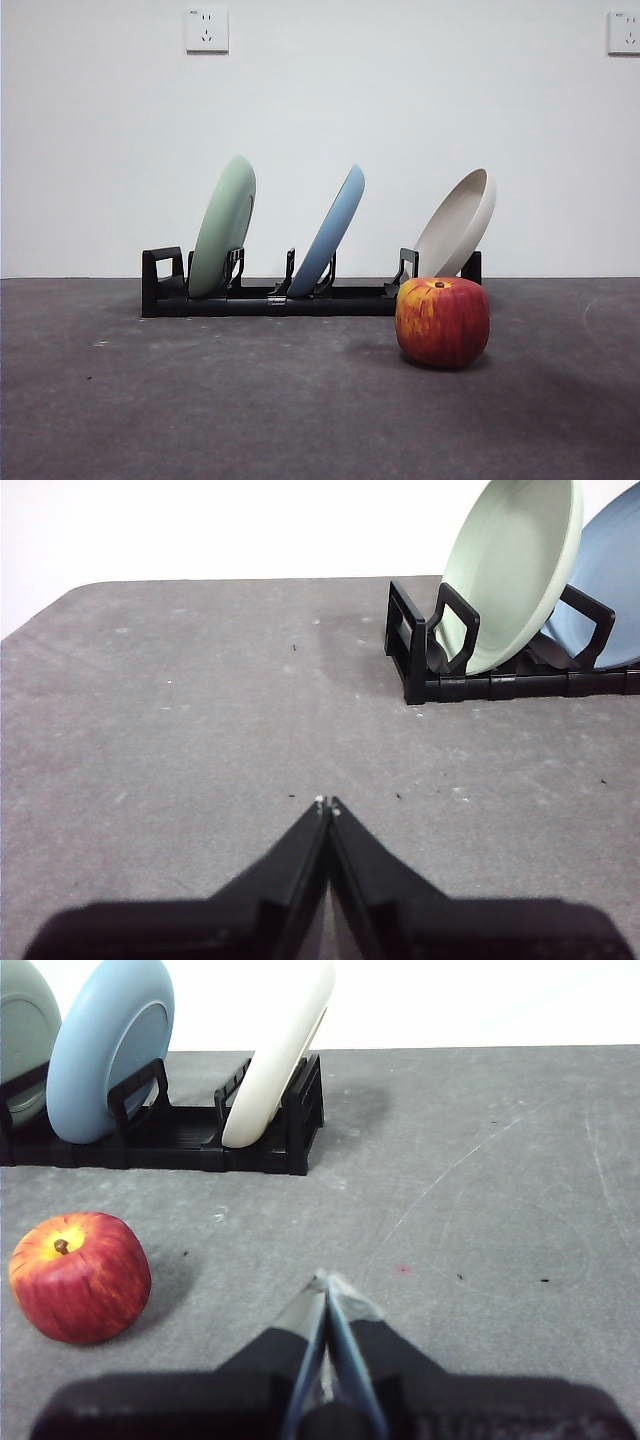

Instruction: Take the green plate from the plate rack,put the plate on the table,take the apple from the table,put the apple in the plate

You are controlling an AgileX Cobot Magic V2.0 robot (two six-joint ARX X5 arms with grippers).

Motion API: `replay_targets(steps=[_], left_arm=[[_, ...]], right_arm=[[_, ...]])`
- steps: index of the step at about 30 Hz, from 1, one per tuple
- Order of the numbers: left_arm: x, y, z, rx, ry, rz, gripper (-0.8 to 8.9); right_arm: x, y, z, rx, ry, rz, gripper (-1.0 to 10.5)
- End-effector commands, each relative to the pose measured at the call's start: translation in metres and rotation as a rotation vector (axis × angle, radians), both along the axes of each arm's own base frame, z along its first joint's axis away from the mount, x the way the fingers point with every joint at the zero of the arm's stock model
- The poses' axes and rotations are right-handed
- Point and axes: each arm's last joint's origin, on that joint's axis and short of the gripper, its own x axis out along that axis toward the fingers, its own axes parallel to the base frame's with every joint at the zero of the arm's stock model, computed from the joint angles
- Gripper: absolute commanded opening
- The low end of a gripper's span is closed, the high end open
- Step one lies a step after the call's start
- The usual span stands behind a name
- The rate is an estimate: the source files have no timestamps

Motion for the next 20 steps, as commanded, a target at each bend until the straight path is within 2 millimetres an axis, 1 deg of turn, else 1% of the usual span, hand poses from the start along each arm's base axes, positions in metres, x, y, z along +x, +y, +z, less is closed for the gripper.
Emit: replay_targets(steps=[1,4,7,9,11,15,18,20], left_arm=[[0.001,0.0,-0.003,-0.05,-0.007,0.009,-0.04],[0.002,0.0,0.002,-0.105,-0.058,0.012,-0.05],[0.002,0.0,0.007,-0.154,-0.099,0.014,-0.06],[0.001,0.0,0.013,-0.207,-0.111,0.019,-0.06],[0.0,0.0,0.021,-0.263,-0.109,0.024,-0.06],[0.003,-0.001,0.05,-0.282,-0.084,-0.021,-0.06],[0.013,-0.003,0.075,-0.285,-0.04,-0.069,-0.06],[0.025,-0.005,0.094,-0.274,0.01,-0.124,-0.06]], right_arm=[[0.001,0.0,-0.004,0.096,0.024,-0.019,0.0],[0.001,0.0,-0.004,0.31,0.056,-0.056,0.0],[0.0,0.0,-0.001,0.352,0.06,-0.063,-0.1],[-0.001,0.0,0.008,0.353,0.049,-0.062,-0.1],[-0.002,-0.001,0.019,0.353,0.033,-0.067,-0.1],[0.002,0.0,0.05,0.351,0.037,-0.069,-0.1],[0.011,0.001,0.077,0.335,0.062,-0.07,-0.1],[0.022,0.002,0.099,0.28,0.09,-0.058,-0.1]])
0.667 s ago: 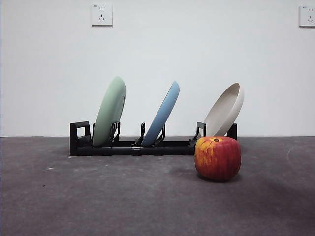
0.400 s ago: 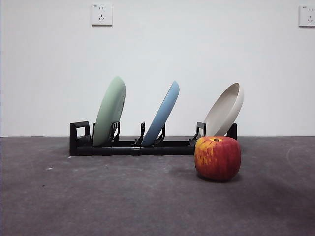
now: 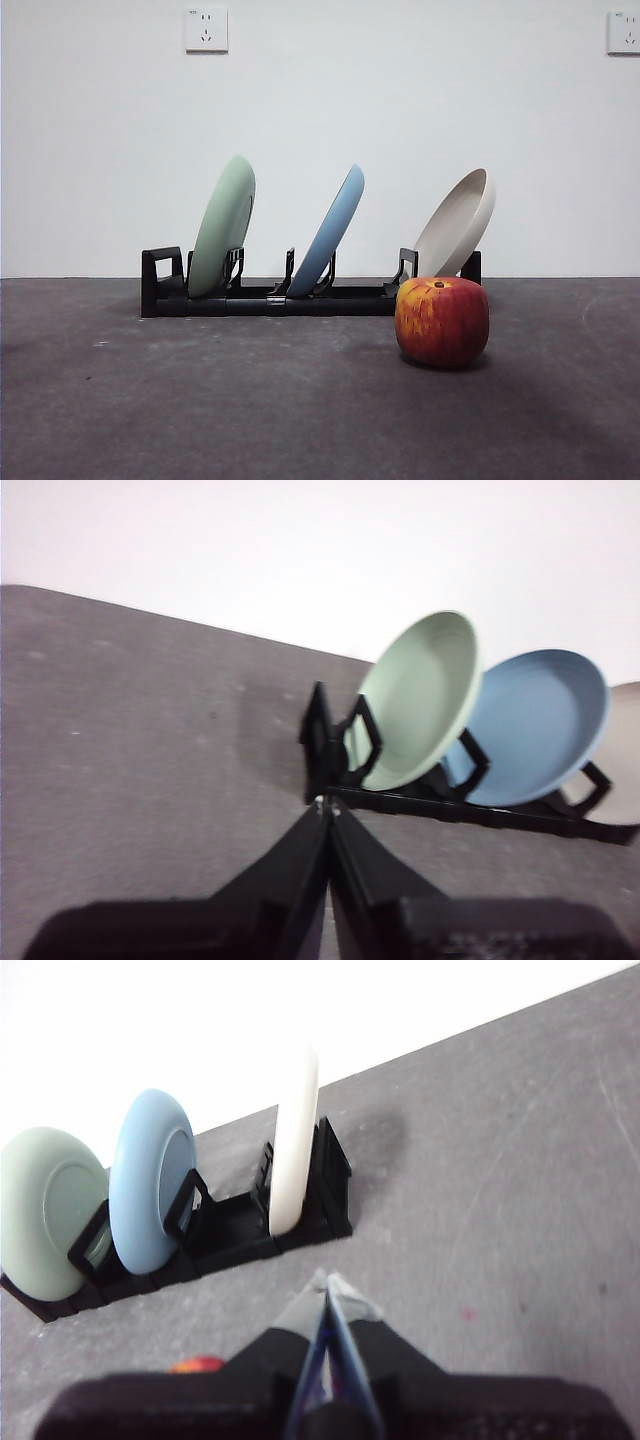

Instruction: Take the green plate from the plate rack,put the plate on the table,take the apple from the table,put the apple in the plate

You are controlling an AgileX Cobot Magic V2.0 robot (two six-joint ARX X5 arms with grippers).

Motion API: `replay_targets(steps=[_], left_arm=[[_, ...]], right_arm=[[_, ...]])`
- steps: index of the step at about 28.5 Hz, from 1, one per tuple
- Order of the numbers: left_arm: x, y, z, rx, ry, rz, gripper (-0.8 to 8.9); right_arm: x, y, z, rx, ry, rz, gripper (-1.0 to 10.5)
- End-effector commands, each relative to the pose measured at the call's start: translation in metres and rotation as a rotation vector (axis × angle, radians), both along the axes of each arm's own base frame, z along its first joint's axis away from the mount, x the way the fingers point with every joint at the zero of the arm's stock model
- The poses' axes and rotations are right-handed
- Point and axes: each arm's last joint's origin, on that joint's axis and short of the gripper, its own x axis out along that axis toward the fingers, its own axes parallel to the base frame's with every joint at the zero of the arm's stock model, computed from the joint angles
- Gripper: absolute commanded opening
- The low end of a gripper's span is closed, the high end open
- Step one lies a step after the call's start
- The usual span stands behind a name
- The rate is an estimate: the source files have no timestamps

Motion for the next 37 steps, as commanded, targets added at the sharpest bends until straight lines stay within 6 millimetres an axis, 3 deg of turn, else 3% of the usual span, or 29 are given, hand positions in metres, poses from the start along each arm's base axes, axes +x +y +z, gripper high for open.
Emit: replay_targets(steps=[1,8,15,17,19,21,24,30,33,37], left_arm=[[0.013,-0.002,0.016,0.019,0.039,-0.073,-0.06],[0.055,-0.007,0.05,0.01,0.196,-0.268,-0.06],[0.095,-0.009,0.064,-0.003,0.305,-0.359,0.02],[0.104,-0.01,0.067,-0.011,0.324,-0.373,0.83],[0.116,-0.013,0.07,-0.017,0.343,-0.392,2.77],[0.13,-0.017,0.077,-0.017,0.345,-0.42,2.83],[0.159,-0.028,0.092,-0.028,0.383,-0.483,2.83],[0.243,-0.061,0.119,0.004,0.412,-0.55,2.83],[0.278,-0.078,0.116,0.028,0.446,-0.536,2.83],[0.309,-0.095,0.087,0.05,0.495,-0.524,2.83]], right_arm=[[0.011,0.001,0.02,-0.06,0.022,0.013,-0.1],[0.045,0.008,0.054,-0.142,0.15,0.147,0.0],[0.076,0.017,0.06,-0.12,0.233,0.302,0.1],[0.082,0.018,0.058,-0.116,0.254,0.31,1.2],[0.087,0.018,0.053,-0.114,0.281,0.311,3.0],[0.09,0.019,0.051,-0.104,0.299,0.308,3.2],[0.09,0.019,0.051,-0.104,0.299,0.307,3.2],[0.09,0.019,0.05,-0.096,0.302,0.304,3.2],[0.09,0.019,0.05,-0.091,0.304,0.303,3.2],[0.09,0.019,0.05,-0.091,0.304,0.302,3.2]])
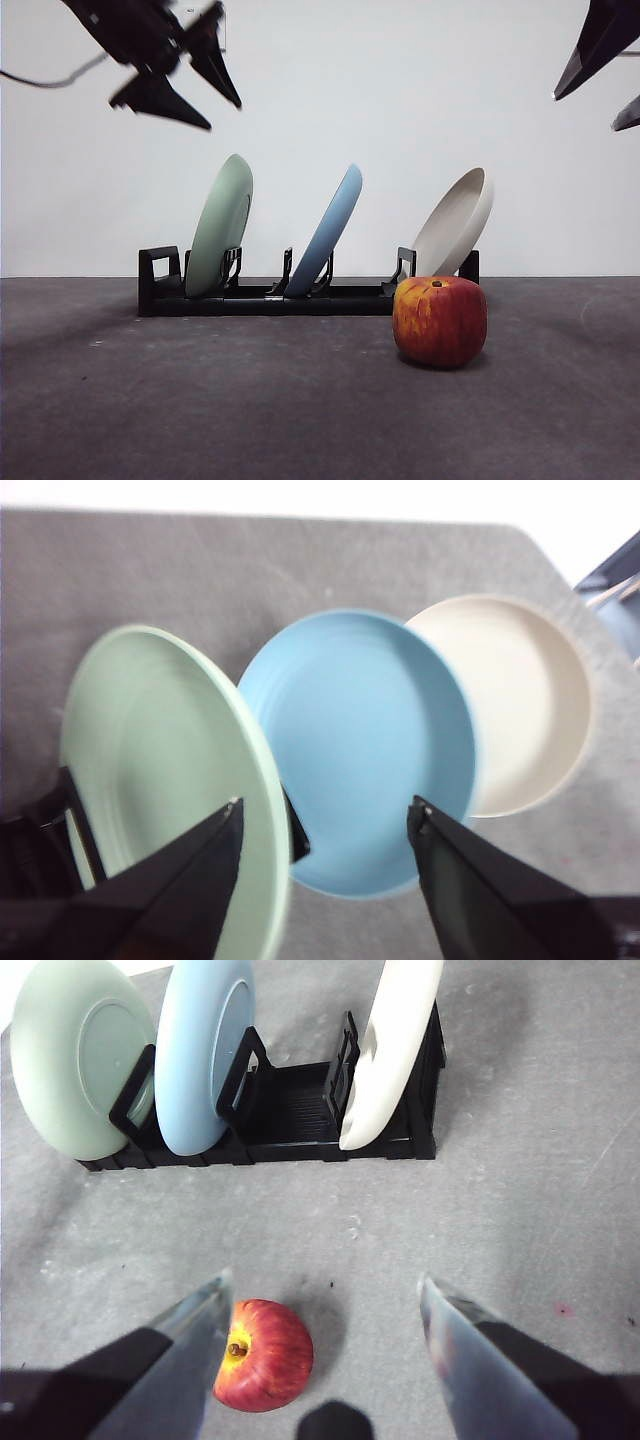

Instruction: Take the green plate from the plate rack,put the plate on the table,take the apple from the table,put the apple in the plate

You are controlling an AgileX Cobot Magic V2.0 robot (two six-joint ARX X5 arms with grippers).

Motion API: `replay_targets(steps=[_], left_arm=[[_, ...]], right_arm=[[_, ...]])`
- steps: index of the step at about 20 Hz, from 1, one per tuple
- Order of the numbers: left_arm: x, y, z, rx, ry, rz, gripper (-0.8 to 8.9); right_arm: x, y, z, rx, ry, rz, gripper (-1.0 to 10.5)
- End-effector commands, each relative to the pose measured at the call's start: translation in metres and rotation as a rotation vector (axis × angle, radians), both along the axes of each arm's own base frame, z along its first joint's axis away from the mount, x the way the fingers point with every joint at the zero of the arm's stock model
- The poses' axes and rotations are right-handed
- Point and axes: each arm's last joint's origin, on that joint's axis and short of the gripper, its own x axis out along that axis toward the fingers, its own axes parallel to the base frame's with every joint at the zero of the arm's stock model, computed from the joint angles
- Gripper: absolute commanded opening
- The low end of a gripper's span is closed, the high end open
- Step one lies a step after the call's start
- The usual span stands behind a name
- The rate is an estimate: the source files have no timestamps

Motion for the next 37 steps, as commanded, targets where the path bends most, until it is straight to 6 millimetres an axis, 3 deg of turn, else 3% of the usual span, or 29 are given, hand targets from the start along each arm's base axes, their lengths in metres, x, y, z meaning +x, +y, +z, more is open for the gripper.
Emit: replay_targets(steps=[1,4,7,10,11,16,19,24,29,33,37], left_arm=[[0.014,-0.008,-0.026,0.042,0.043,0.004,2.83],[0.025,-0.012,-0.047,0.048,0.078,-0.002,2.83],[0.027,-0.012,-0.046,0.056,0.047,0.016,2.68],[0.028,-0.013,-0.044,0.051,0.028,0.011,0.24],[0.028,-0.013,-0.045,0.06,0.027,0.003,-0.13],[0.026,-0.015,-0.041,0.038,0.022,-0.034,-0.09],[0.017,-0.017,-0.02,-0.021,-0.017,-0.104,-0.09],[-0.03,-0.017,0.044,-0.045,-0.132,-0.137,-0.09],[-0.112,-0.02,0.095,0.076,-0.196,-0.282,-0.09],[-0.168,-0.033,0.102,0.324,-0.141,-0.32,-0.09],[-0.199,-0.063,0.086,0.563,-0.056,-0.355,-0.09]], right_arm=[[0.0,0.0,0.001,0.009,-0.003,-0.003,3.2],[0.0,0.0,0.001,0.009,-0.003,-0.003,3.2],[0.0,0.0,0.001,0.014,-0.001,-0.007,3.2],[0.0,0.0,0.001,0.014,0.0,-0.009,3.2],[0.0,0.0,0.001,0.014,0.0,-0.009,3.2],[0.0,0.0,0.001,0.027,0.006,-0.018,3.2],[0.0,0.0,0.001,0.028,0.007,-0.018,3.2],[0.0,0.0,0.001,0.027,0.007,-0.019,3.2],[0.001,0.0,0.002,0.026,0.004,-0.02,3.2],[0.001,0.0,0.002,0.025,0.002,-0.023,3.2],[0.001,0.0,0.002,0.025,0.002,-0.022,3.2]])
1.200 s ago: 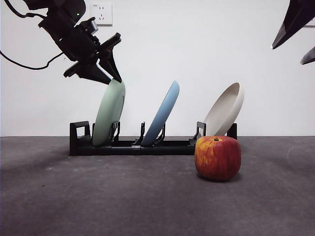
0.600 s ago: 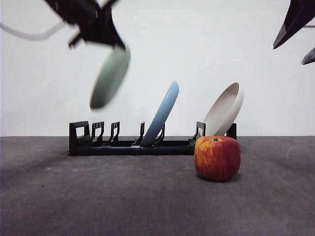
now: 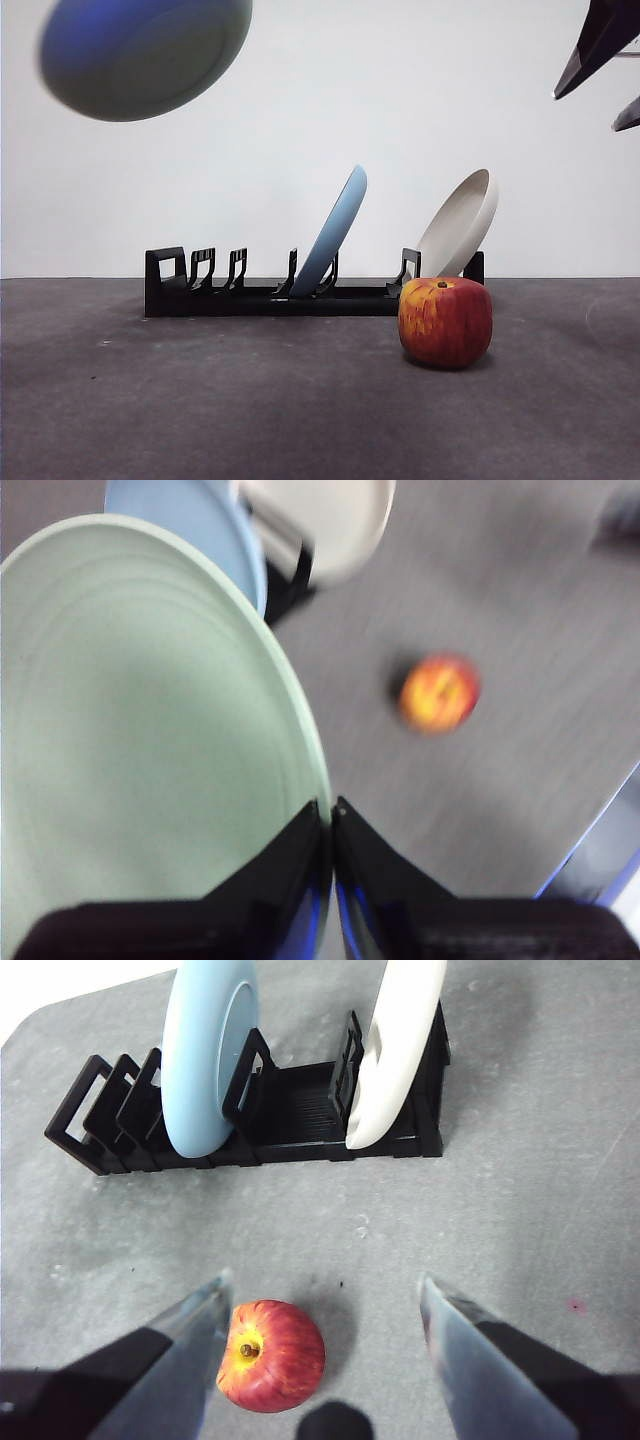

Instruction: Take the green plate from the plate rack,put the plate on the table,take the apple from the table,put the apple in the plate

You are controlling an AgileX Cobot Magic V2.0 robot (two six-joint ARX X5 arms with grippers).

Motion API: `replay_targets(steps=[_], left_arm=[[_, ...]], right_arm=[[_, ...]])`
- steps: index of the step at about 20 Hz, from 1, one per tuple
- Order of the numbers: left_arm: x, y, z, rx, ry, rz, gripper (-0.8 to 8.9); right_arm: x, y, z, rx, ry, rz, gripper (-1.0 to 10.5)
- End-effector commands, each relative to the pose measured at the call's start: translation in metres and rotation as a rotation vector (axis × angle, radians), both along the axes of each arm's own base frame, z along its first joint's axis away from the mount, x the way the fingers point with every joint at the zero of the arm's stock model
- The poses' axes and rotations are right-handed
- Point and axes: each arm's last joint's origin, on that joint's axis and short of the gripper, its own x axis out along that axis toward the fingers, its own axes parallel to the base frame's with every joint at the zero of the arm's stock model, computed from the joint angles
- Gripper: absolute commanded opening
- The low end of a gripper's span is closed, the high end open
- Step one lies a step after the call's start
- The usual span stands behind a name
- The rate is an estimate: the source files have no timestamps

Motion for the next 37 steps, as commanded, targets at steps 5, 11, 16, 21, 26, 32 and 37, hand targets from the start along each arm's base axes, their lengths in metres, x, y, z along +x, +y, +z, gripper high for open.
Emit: replay_targets(steps=[5,11,16,21,26,32,37], left_arm=[[-0.025,-0.063,-0.069,0.202,-0.012,-0.012,-0.09],[-0.041,-0.095,-0.165,0.206,0.004,-0.084,-0.09],[-0.036,-0.104,-0.218,0.323,0.019,-0.14,-0.09],[-0.026,-0.118,-0.245,0.351,0.024,-0.183,-0.09],[-0.027,-0.12,-0.249,0.322,0.077,-0.221,0.62],[-0.017,-0.116,-0.227,0.245,0.061,-0.13,3.65],[-0.032,-0.085,-0.142,0.025,-0.116,-0.005,3.65]], right_arm=[[0.0,0.0,0.002,0.006,-0.006,-0.007,3.2],[0.0,0.0,0.002,0.006,-0.006,-0.007,3.1],[0.0,0.0,0.002,0.007,-0.006,-0.007,3.1],[0.0,0.0,0.002,0.008,-0.005,-0.007,3.1],[0.0,0.001,0.001,0.028,0.005,0.004,3.2],[-0.001,0.006,0.003,0.063,0.003,0.086,4.2],[0.009,0.03,0.012,0.012,0.007,0.201,4.8]])
